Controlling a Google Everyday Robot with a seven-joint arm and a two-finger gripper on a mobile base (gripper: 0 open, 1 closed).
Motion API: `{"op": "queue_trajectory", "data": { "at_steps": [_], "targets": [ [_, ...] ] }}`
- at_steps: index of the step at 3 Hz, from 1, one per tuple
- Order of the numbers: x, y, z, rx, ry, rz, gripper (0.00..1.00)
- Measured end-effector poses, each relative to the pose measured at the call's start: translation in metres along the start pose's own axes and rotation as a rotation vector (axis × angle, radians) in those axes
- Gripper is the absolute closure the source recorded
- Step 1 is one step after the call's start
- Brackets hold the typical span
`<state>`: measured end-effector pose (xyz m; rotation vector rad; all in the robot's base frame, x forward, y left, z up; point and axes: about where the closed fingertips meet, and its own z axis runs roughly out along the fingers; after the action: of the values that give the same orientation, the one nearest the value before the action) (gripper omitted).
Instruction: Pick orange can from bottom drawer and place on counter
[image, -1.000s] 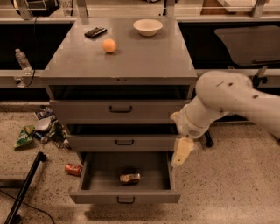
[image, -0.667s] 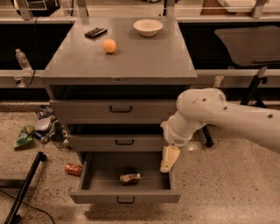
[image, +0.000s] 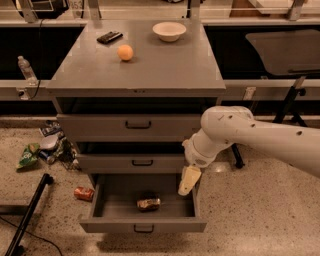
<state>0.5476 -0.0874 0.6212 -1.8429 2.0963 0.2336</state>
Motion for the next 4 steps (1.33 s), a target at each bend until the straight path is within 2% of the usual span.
{"op": "queue_trajectory", "data": {
  "at_steps": [1,2,3,4],
  "targets": [
    [-0.006,-0.028,0.053,0.021,-0.116,0.044,0.0],
    [-0.006,-0.051,0.128,0.014,-0.192,0.084,0.0],
    [0.01,-0.038,0.211,-0.07,-0.189,0.124,0.0],
    [0.036,-0.024,0.247,-0.083,-0.161,0.174,0.0]
  ]
}}
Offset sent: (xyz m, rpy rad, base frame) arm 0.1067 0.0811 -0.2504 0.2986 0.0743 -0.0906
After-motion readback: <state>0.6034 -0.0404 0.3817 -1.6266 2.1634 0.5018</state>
